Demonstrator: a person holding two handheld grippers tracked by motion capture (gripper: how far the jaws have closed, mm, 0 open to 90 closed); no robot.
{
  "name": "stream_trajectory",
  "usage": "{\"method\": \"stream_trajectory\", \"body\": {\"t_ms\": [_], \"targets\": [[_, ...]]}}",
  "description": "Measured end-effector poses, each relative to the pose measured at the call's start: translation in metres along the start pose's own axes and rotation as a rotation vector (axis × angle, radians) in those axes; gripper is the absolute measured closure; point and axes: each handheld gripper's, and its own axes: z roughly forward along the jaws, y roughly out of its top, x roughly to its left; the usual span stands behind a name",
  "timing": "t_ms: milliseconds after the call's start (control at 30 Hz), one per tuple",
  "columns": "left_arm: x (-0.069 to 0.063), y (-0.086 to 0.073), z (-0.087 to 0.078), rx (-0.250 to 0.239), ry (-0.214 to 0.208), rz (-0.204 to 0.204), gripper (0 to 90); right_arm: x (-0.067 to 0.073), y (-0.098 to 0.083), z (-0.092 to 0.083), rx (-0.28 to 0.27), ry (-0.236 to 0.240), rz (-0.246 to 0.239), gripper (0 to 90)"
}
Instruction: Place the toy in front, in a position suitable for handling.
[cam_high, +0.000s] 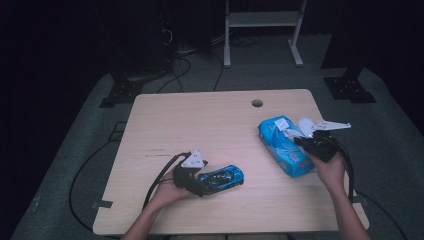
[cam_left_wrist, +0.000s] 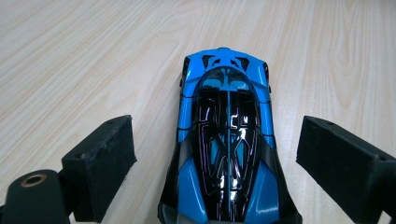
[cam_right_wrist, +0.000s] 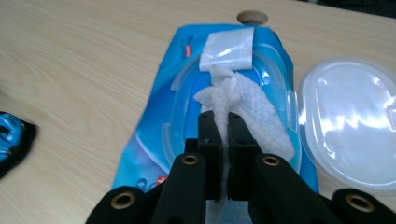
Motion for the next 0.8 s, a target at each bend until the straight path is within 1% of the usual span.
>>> {"method": "stream_trajectory", "body": {"t_ms": [100, 167, 200, 233, 267, 300, 333, 367, 433, 467, 500, 567, 600, 633, 733, 767, 800], "targets": [[-0.001, -0.002, -0.003, -0.015, 0.002, -0.002, 10.7, 0.001, 0.003, -0.004, -0.012, 0.014, 0.003, 86.1], [-0.001, -0.004, -0.005, -0.025, 0.003, -0.011, 10.6, 0.004, 0.007, -0.01, -0.029, 0.027, -0.007, 86.3], [0.0, -0.006, -0.006, -0.04, 0.005, -0.02, 10.0, 0.008, 0.014, -0.018, -0.058, 0.036, -0.025, 86.3], [0.0, -0.006, -0.006, -0.04, 0.005, -0.02, 9.9, 0.012, 0.017, -0.022, -0.077, 0.042, -0.03, 86.3], [0.001, -0.007, -0.007, -0.049, 0.006, -0.029, 9.9, 0.012, 0.017, -0.022, -0.077, 0.042, -0.03, 86.3], [0.001, -0.008, -0.007, -0.054, 0.007, -0.034, 9.4, 0.018, 0.025, -0.03, -0.099, 0.052, -0.05, 86.3], [0.002, -0.008, -0.008, -0.057, 0.008, -0.037, 9.4, 0.018, 0.025, -0.03, -0.099, 0.052, -0.05, 86.3], [0.003, -0.009, -0.01, -0.067, 0.009, -0.041, 9.4, 0.027, 0.032, -0.039, -0.128, 0.062, -0.077, 86.3], [0.003, -0.01, -0.01, -0.072, 0.011, -0.043, 9.4, 0.029, 0.033, -0.041, -0.134, 0.062, -0.082, 86.3], [0.003, -0.01, -0.011, -0.072, 0.012, -0.046, 9.4, 0.035, 0.036, -0.047, -0.159, 0.073, -0.098, 86.3], [0.003, -0.011, -0.011, -0.069, 0.01, -0.046, 9.1, 0.04, 0.037, -0.051, -0.178, 0.089, -0.103, 86.2], [0.002, -0.011, -0.011, -0.068, 0.006, -0.05, 8.9, 0.051, 0.04, -0.061, -0.208, 0.109, -0.13, 86.2], [0.001, -0.011, -0.012, -0.065, 0.008, -0.043, 8.9, 0.057, 0.042, -0.065, -0.214, 0.119, -0.15, 86.2], [0.001, -0.011, -0.012, -0.063, 0.009, -0.04, 8.9, 0.066, 0.043, -0.07, -0.215, 0.135, -0.173, 86.2], [-0.001, -0.012, -0.014, -0.07, 0.011, -0.033, 8.9, 0.082, 0.042, -0.077, -0.21, 0.172, -0.205, 86.0], [-0.001, -0.012, -0.015, -0.066, 0.015, -0.028, 8.9, 0.094, 0.041, -0.08, -0.205, 0.223, -0.218, 85.9], [-0.001, -0.012, -0.016, -0.067, 0.015, -0.029, 8.9, 0.094, 0.041, -0.08, -0.205, 0.223, -0.218, 85.9]]}}
